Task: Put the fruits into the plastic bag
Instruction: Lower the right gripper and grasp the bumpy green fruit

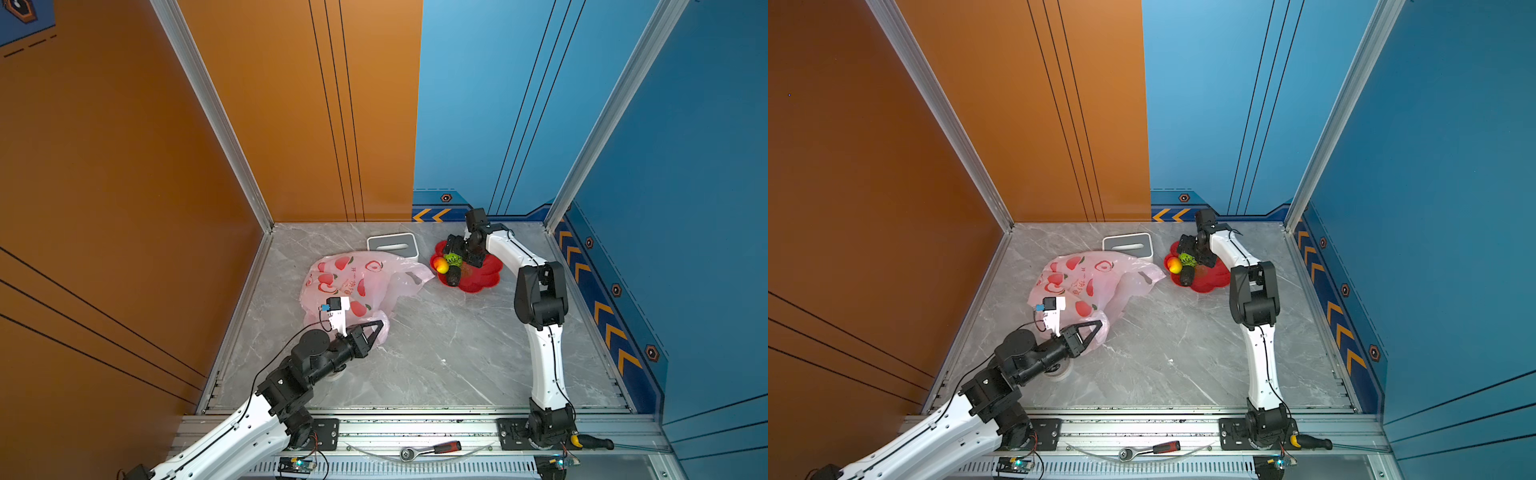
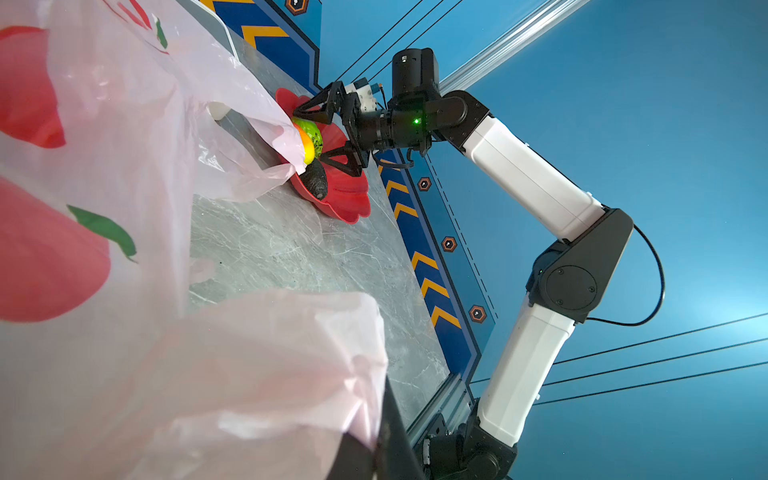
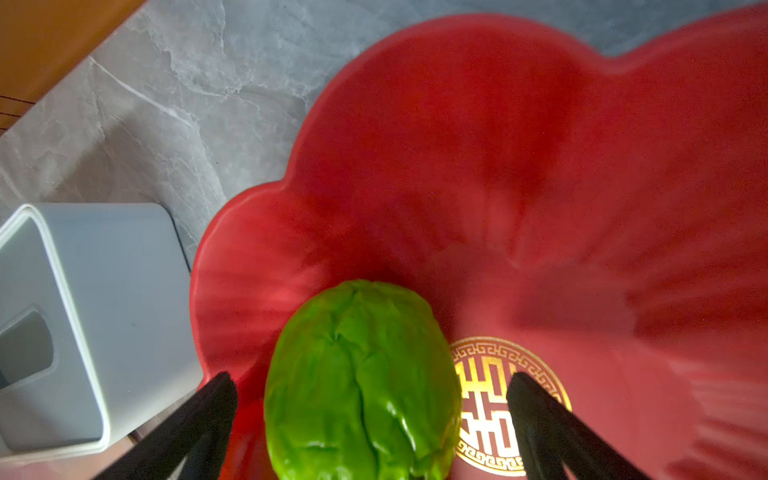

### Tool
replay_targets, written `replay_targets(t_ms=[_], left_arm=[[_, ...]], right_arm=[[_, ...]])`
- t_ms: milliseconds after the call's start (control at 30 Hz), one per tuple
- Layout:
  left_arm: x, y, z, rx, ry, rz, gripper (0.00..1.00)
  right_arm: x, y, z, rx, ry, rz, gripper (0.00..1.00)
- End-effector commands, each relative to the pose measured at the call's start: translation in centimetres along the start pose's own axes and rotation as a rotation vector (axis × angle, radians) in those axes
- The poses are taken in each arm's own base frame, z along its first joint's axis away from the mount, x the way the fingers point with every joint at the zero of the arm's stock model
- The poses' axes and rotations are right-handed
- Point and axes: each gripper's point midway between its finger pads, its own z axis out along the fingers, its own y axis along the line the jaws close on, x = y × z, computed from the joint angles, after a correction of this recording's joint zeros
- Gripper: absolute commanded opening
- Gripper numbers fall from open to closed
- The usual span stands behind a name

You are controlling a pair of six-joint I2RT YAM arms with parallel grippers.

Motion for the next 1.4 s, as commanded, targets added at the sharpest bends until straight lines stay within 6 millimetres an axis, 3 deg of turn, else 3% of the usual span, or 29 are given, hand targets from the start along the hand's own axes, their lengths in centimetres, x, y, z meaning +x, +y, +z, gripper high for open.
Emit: replay_targets(t_ms=[0, 167, 733, 933, 1367], left_arm=[[-0.2, 0.6, -0.1, -0.015, -0.016, -0.008, 0.0], [-0.2, 0.7, -0.1, -0.015, -0.016, -0.01, 0.0], [-0.2, 0.9, -0.2, -0.011, -0.02, -0.02, 0.0], [-0.3, 0.9, -0.3, -0.012, -0.024, -0.022, 0.0], [-0.4, 0.6, -0.2, 0.001, -0.026, -0.026, 0.0]], right_arm=[[-0.4, -0.7, 0.2, 0.024, -0.005, 0.026, 1.0], [-0.3, -0.9, 0.6, 0.027, 0.001, 0.03, 0.99], [-0.1, -0.7, 1.0, 0.01, 0.012, 0.051, 0.8], [-0.4, -0.6, 0.8, -0.012, 0.012, 0.059, 0.6], [-1.2, -1.4, -1.8, -0.031, -0.031, 0.087, 0.59]])
